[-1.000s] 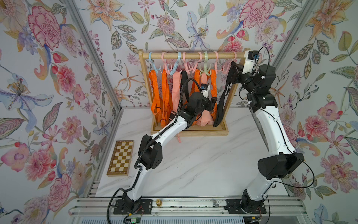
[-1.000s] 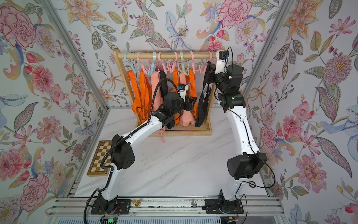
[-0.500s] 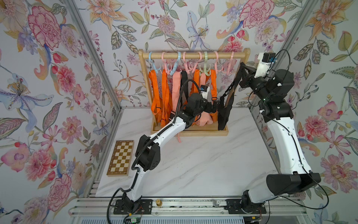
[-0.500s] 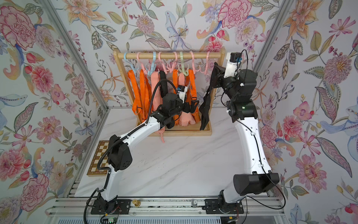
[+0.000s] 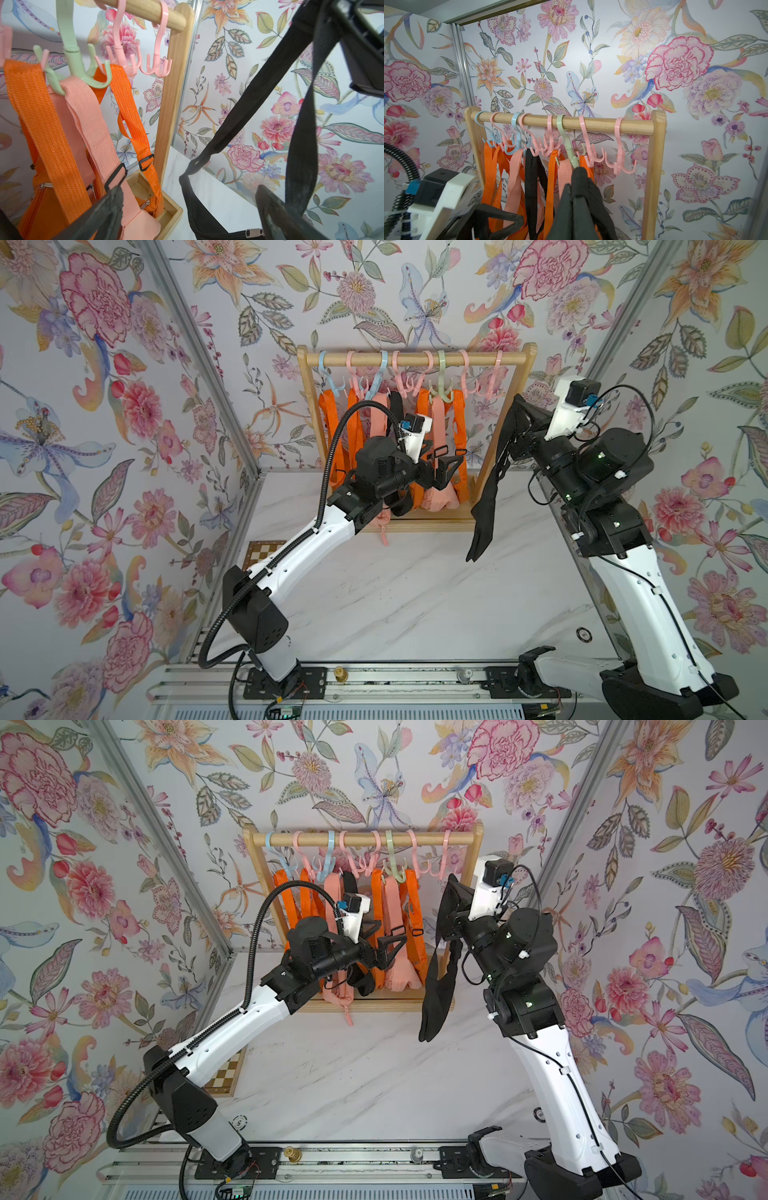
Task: Take the bag off the hook
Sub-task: Place the bag at the center of the board.
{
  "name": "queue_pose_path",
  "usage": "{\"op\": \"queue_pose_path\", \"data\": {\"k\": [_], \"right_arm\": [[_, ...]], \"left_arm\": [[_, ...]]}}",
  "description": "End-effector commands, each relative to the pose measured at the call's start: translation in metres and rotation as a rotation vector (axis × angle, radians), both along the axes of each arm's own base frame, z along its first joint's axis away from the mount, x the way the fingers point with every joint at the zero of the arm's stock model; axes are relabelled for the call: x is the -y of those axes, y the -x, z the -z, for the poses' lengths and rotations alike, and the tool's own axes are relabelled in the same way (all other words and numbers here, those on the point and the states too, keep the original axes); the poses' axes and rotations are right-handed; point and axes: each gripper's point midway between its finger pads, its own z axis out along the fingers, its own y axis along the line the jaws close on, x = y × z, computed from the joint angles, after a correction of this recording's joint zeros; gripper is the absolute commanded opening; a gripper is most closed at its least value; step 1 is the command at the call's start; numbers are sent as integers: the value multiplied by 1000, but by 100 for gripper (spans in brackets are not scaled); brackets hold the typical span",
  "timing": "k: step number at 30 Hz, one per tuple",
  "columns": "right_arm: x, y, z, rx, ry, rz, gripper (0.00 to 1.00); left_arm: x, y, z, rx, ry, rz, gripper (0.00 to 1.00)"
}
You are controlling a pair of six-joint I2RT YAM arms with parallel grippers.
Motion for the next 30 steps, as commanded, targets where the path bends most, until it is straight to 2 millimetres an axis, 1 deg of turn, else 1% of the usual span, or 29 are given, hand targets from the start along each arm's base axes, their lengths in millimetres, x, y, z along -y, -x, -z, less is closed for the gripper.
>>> {"op": "queue_pose_path", "data": {"k": [1,4,6,7,8,9,10,13,14,15,16,17,18,19,21,23,26,28,30], "right_arm": [[5,2,13,-20,85,149,2],[-7,12,19,-25,107,154,2],[-14,18,23,-39,108,146,2],[-15,21,25,-42,106,141,2],[-25,27,27,-45,101,110,2],[-30,32,28,-47,97,91,2],[-34,36,29,-48,94,77,2],[-39,51,31,-50,76,49,2],[-40,56,31,-51,65,35,2],[-38,62,31,-53,50,29,2],[-35,67,31,-53,40,29,2],[-31,72,30,-53,31,33,2],[-24,76,30,-53,23,48,2],[-18,80,30,-53,17,62,3],[-1,88,28,-46,5,106,3],[17,95,27,-41,-6,152,3],[45,107,16,-18,-27,224,3],[60,112,3,6,-23,280,4],[72,109,-5,16,21,369,4]], "left_arm": [[12,34,25,-22,-101,141,100],[14,55,40,-43,-133,216,100],[13,65,53,-69,-152,246,100],[13,66,61,-86,-157,254,100],[8,73,57,-79,-145,258,100],[6,75,58,-78,-139,256,100],[6,75,61,-80,-140,254,100],[9,65,71,-86,-161,224,100],[9,62,67,-76,-159,212,98],[19,53,82,-98,-181,220,84],[22,50,82,-97,-186,223,69],[28,44,84,-108,-187,220,49],[33,40,84,-116,-186,230,40],[38,38,84,-124,-181,242,37],[50,40,79,-137,-156,286,27],[64,46,77,-144,-141,325,22],[91,65,83,-153,-145,381,19],[111,83,90,-180,-150,426,19],[129,98,102,-219,-144,453,18]]}}
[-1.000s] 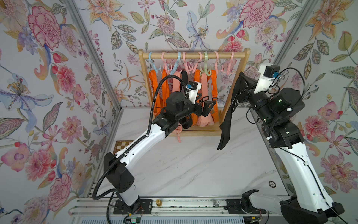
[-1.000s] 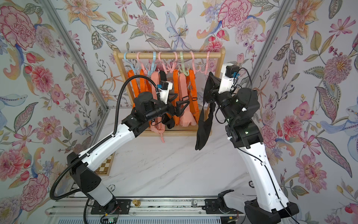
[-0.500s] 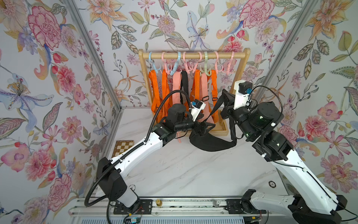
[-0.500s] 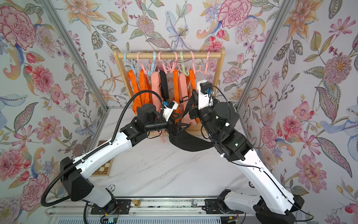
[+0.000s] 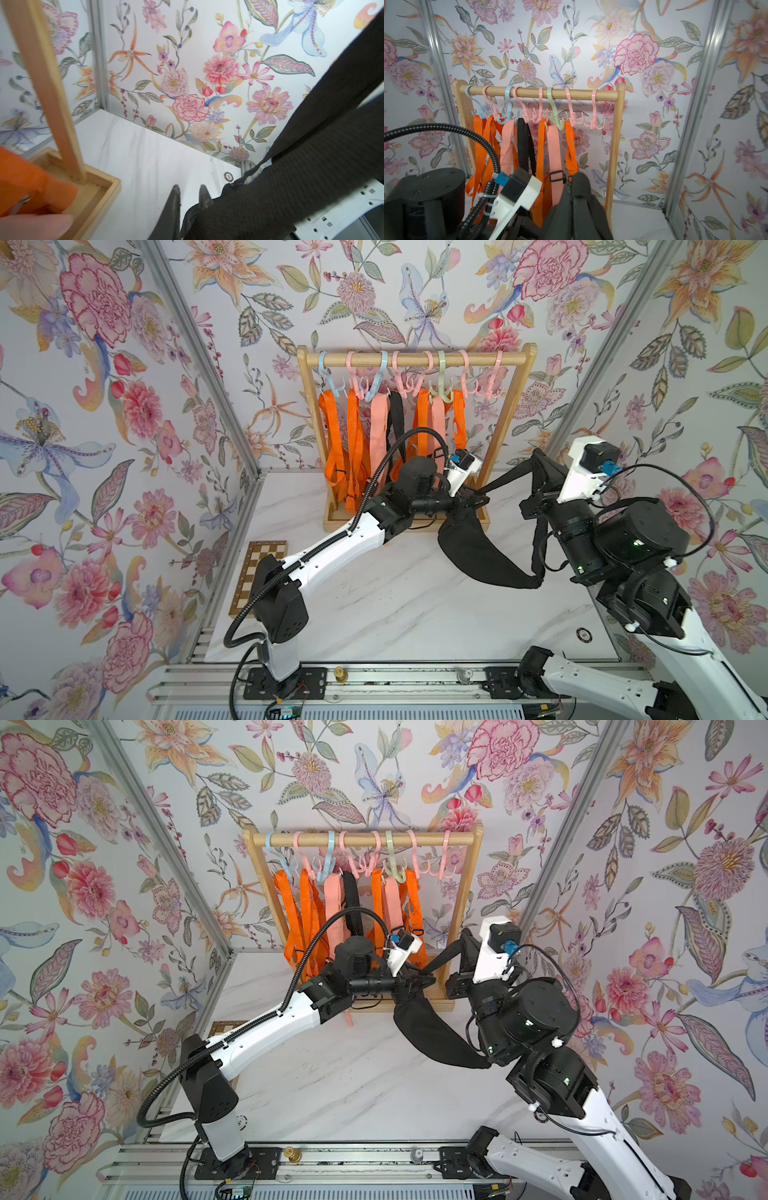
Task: Take the bag off the hook
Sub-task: Place the bag at the center of the board.
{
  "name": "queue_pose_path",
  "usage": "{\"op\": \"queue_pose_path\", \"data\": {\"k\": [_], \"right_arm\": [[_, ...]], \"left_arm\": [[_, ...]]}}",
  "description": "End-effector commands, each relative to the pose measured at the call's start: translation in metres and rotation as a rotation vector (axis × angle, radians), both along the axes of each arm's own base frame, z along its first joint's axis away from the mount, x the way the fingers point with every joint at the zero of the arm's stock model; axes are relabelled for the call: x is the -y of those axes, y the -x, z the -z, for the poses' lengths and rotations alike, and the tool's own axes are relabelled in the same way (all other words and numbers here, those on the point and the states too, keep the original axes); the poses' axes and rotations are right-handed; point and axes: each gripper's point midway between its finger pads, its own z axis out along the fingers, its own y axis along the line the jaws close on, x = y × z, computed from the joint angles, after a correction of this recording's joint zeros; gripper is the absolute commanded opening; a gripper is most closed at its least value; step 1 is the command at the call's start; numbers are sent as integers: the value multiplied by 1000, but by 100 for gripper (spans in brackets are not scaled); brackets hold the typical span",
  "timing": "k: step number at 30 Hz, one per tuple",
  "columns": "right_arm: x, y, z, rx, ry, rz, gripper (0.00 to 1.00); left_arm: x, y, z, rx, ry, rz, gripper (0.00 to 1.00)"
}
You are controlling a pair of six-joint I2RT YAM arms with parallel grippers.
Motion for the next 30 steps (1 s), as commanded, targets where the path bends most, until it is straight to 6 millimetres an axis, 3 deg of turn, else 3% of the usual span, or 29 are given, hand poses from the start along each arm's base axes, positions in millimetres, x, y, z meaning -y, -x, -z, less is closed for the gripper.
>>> {"op": "queue_pose_path", "data": {"k": [1,4,7,14,19,22,28,30], "right_arm": [[41,6,-31,63,12,190,3],[43,-15,-15,30,65,260,3],[51,-42,16,-41,84,341,3],[91,-121,133,-365,-40,358,2],[98,-154,205,-546,-119,323,0],[97,-163,227,-591,-147,302,0],[94,-177,245,-646,-186,261,0],[93,-178,260,-691,-213,262,1]], "left_arm": [[27,21,27,-109,-24,39,18],[41,23,53,-205,-3,27,18],[51,12,91,-300,7,-12,17],[88,-14,177,-497,-54,25,15],[83,-44,239,-597,-108,-58,15],[77,-53,256,-604,-132,-90,15],[52,-72,284,-612,-225,-184,17],[40,-70,293,-627,-247,-202,24]]}}
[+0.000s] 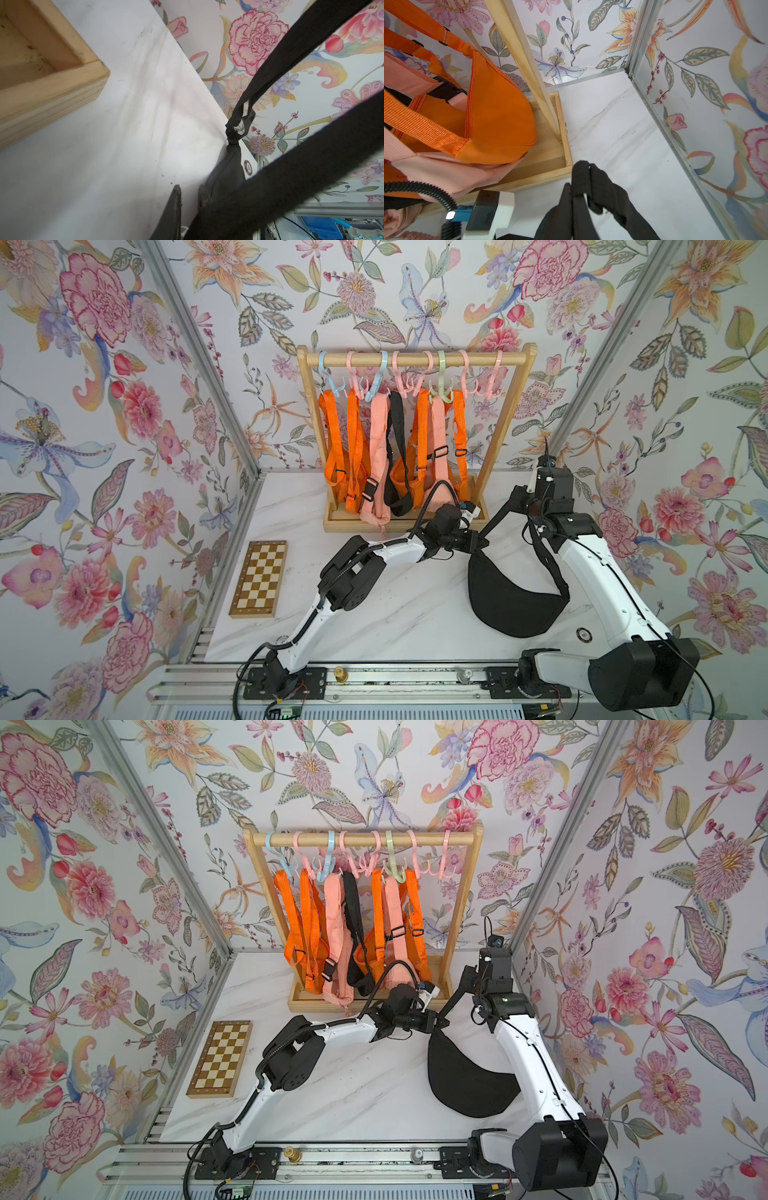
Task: Take the bag off the hook
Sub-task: Place the bag at the center of the board.
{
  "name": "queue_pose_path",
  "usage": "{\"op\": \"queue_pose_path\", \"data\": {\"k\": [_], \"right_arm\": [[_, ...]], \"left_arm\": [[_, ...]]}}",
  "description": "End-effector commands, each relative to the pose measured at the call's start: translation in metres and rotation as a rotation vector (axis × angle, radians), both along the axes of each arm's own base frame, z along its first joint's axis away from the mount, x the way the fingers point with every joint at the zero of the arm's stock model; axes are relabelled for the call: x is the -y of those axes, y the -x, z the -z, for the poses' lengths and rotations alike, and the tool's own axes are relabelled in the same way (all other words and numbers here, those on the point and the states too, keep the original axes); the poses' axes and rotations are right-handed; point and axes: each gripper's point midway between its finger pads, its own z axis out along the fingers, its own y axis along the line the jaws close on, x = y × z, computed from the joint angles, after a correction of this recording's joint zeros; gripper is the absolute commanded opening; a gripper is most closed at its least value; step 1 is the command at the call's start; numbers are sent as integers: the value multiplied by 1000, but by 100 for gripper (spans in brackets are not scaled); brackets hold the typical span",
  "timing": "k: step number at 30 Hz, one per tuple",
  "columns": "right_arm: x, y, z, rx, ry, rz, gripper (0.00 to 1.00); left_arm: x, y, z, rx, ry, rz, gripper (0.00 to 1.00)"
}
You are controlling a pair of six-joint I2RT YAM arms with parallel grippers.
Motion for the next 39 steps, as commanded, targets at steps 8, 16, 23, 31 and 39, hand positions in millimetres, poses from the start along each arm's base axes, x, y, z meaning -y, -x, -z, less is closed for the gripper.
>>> {"op": "queue_pose_path", "data": {"k": [8,16,23,31,39], "right_arm": [[-22,2,18,-4,-166,-32,1],[-33,17,56,-106,-188,-49,3],[-47,18,96,-199,-210,-59,3],[-64,30,127,-265,-231,-54,27],[-42,51,127,-235,-228,32,68]], "left_arm": [[-61,18,27,-60,-132,-25,78],[-98,9,-11,-5,-127,-109,100],[-107,12,-53,32,-67,-110,100],[-128,3,-99,123,-25,-176,100],[-158,-26,-159,361,-64,-339,100]]}}
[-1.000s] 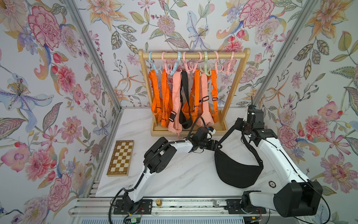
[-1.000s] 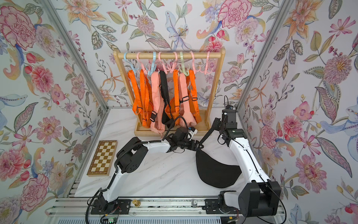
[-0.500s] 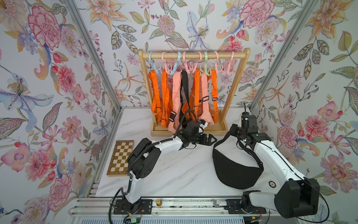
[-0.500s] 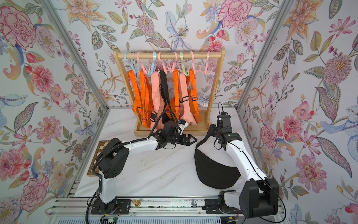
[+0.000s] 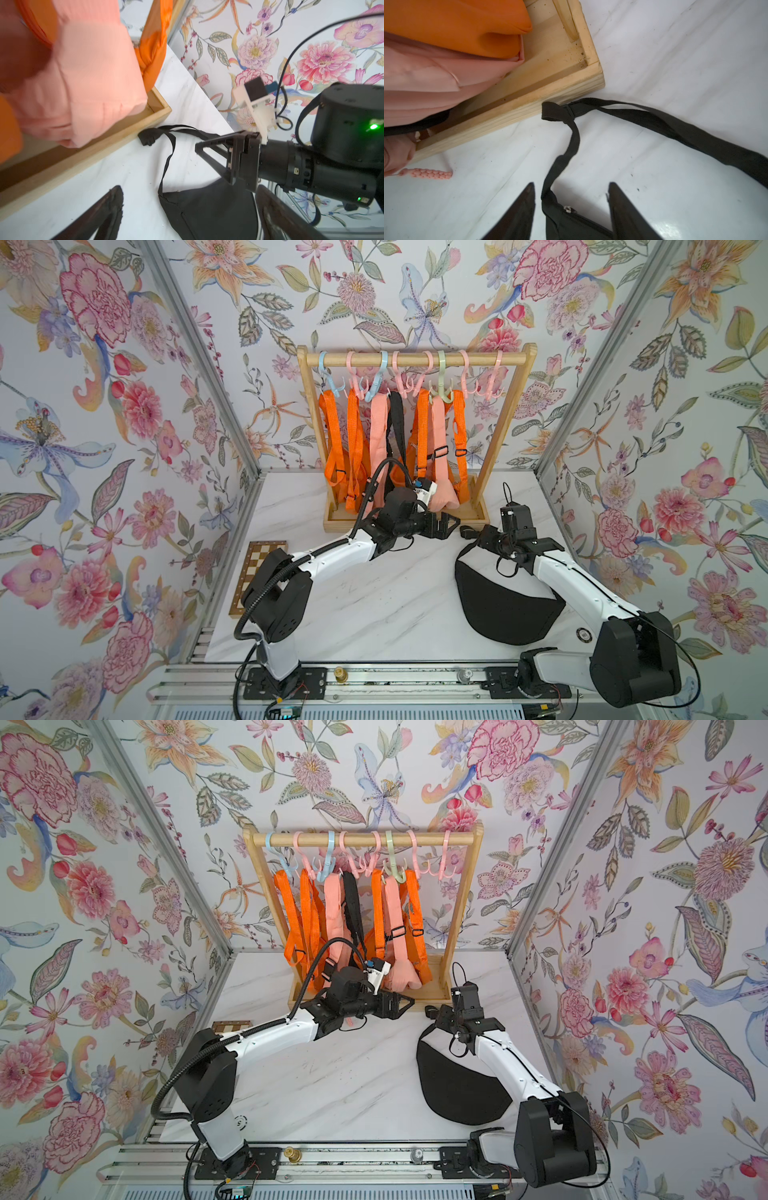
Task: Take the bag off the hook
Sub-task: Place the bag at the center of the board, then pick up the bag from the hook.
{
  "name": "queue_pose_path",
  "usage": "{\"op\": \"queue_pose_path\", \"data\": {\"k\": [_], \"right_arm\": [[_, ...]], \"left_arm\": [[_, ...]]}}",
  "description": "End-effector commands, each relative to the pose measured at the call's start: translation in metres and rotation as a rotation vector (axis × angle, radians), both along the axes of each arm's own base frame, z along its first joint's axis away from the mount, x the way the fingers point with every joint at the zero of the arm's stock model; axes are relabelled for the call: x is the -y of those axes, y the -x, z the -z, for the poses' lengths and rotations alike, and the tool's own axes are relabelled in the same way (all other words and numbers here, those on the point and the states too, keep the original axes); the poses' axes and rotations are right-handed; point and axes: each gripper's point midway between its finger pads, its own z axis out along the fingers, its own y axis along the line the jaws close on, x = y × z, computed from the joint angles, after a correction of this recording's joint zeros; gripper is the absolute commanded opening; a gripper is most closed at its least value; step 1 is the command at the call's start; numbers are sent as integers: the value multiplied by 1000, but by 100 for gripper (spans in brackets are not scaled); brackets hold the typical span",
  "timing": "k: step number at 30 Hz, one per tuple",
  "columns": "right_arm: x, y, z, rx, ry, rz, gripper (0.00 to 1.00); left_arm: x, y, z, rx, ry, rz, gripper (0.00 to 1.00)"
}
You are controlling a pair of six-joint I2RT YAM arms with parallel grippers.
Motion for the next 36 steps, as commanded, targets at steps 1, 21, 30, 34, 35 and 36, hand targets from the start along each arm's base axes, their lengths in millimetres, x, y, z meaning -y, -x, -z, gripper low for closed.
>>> {"op": "queue_pose_path", "data": {"k": [1,21,30,34,35,36], "right_arm": [[14,-5,-35,100,16,57,75],[-75,-136,-260,631,111,-413,38],[-109,-184,-281,703,57,-499,62],[-113,-199,-289,727,57,-480,51],[-113,-201,-291,729,54,-472,40],[-112,-204,-292,731,53,-460,31]], "left_arm": [[-21,-23,-34,136,-37,-106,99],[12,-121,-122,318,-104,-243,67],[4,-133,-130,341,-111,-287,61],[-7,-154,-121,333,-131,-336,59],[-11,-161,-116,331,-143,-349,59],[-15,-167,-113,330,-152,-366,58]]}}
